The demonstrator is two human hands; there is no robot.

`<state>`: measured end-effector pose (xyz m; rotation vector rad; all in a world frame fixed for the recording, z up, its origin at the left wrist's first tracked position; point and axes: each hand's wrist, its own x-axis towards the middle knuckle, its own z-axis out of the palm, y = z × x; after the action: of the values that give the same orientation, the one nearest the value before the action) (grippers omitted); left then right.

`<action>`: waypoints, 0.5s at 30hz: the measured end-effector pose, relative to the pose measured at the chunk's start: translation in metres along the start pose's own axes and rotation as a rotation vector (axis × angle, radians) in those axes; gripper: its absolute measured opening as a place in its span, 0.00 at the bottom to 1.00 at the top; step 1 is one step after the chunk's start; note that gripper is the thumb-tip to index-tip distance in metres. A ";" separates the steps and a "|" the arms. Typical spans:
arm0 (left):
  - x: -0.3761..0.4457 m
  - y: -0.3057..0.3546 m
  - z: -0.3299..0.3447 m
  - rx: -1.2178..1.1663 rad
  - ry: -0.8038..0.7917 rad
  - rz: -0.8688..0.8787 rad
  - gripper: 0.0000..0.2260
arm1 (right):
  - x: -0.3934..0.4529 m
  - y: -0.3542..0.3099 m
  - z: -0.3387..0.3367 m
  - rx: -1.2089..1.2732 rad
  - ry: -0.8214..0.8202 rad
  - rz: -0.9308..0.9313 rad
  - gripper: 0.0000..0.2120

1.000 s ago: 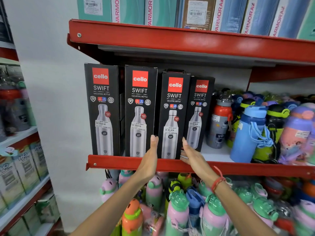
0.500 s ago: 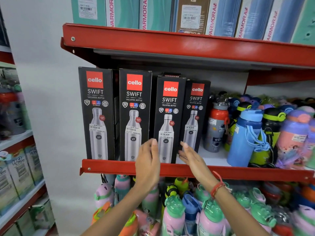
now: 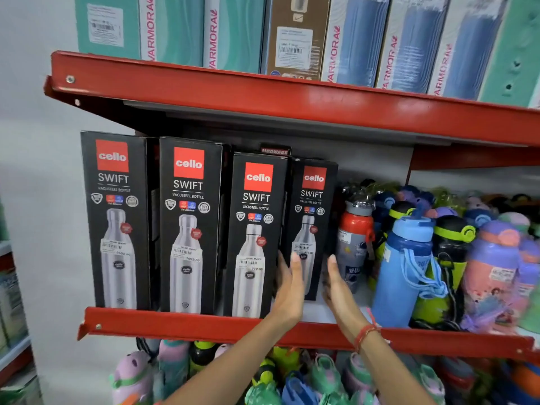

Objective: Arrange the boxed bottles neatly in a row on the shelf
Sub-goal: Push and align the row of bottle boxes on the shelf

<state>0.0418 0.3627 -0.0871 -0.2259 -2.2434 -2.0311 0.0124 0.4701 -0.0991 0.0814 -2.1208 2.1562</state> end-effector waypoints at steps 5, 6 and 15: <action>0.009 -0.004 0.001 0.026 0.009 -0.025 0.41 | 0.012 0.000 0.004 -0.010 -0.055 -0.017 0.48; 0.008 -0.005 0.000 0.030 0.002 -0.014 0.40 | 0.008 0.001 0.003 -0.010 -0.063 -0.027 0.47; -0.038 -0.003 -0.018 0.054 -0.140 0.001 0.40 | -0.043 -0.007 -0.009 -0.075 -0.079 -0.059 0.32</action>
<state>0.0784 0.3428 -0.0945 -0.3754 -2.3751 -2.0100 0.0560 0.4769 -0.0972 0.2235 -2.2101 2.0713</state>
